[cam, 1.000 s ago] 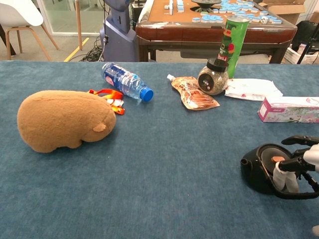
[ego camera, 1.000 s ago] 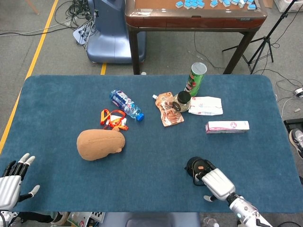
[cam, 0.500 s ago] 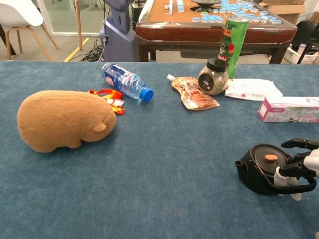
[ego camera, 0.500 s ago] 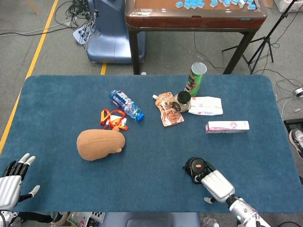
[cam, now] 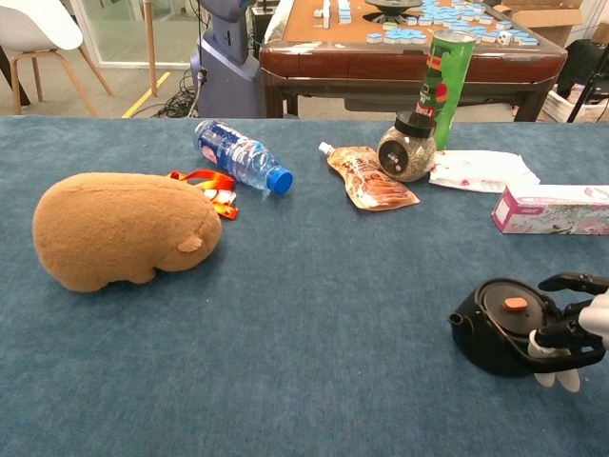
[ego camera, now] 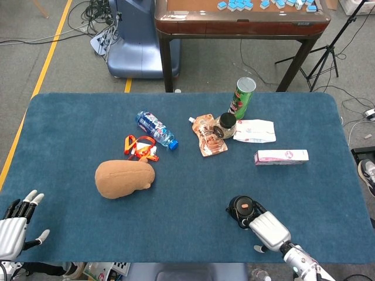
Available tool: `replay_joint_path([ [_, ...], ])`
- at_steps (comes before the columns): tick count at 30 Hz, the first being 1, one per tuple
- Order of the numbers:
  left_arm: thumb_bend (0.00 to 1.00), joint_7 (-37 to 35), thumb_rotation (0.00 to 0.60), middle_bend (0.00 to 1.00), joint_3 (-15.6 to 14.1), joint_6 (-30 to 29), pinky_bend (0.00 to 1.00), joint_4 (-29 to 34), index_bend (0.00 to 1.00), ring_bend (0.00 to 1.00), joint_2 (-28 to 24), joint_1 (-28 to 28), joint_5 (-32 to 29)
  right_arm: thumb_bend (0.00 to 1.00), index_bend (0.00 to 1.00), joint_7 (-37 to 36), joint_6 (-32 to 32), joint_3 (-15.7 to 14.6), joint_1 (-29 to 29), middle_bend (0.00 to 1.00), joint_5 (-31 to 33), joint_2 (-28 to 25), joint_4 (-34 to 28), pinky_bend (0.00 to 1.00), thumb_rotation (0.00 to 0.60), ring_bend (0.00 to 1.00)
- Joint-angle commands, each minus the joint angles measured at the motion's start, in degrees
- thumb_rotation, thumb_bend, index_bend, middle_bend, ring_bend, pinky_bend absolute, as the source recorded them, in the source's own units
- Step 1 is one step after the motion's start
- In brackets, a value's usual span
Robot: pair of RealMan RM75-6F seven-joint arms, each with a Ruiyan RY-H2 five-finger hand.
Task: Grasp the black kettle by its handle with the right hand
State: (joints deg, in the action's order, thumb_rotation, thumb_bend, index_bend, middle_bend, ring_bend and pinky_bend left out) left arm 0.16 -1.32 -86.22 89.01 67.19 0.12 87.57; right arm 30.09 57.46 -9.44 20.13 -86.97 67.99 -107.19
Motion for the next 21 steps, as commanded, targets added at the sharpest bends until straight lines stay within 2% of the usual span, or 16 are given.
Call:
replay_joint_path([
  [1,0.20,0.03,0.600,0.05,0.01,0.00,0.05,0.05,0.11,0.15,-0.05,0.00,-0.02,0.02,0.46,-0.08,-0.43,0.08,0.24,0.52,0.15,0.14,0.34,0.02,0.600,0.40],
  [10,0.20,0.24,0.600,0.05,0.00,0.01,0.05,0.27,0.11,0.14,-0.15,0.02,-0.14,0.02,0.58,-0.63,-1.32,0.76,0.93,0.61,0.98,0.49,1.13,0.02,0.600,0.50],
  [16,0.20,0.27,0.600,0.05,0.02,0.06,0.05,0.31,0.11,0.15,-0.20,0.04,-0.29,0.02,0.72,-2.21,-1.71,2.12,1.71,0.74,1.93,1.24,2.04,0.02,0.600,0.64],
  [21,0.20,0.28,0.600,0.05,0.04,0.12,0.05,0.35,0.11,0.15,-0.23,0.05,-0.40,0.02,0.78,-5.02,-1.37,4.02,2.45,0.83,2.79,1.76,3.04,0.02,0.600,0.71],
])
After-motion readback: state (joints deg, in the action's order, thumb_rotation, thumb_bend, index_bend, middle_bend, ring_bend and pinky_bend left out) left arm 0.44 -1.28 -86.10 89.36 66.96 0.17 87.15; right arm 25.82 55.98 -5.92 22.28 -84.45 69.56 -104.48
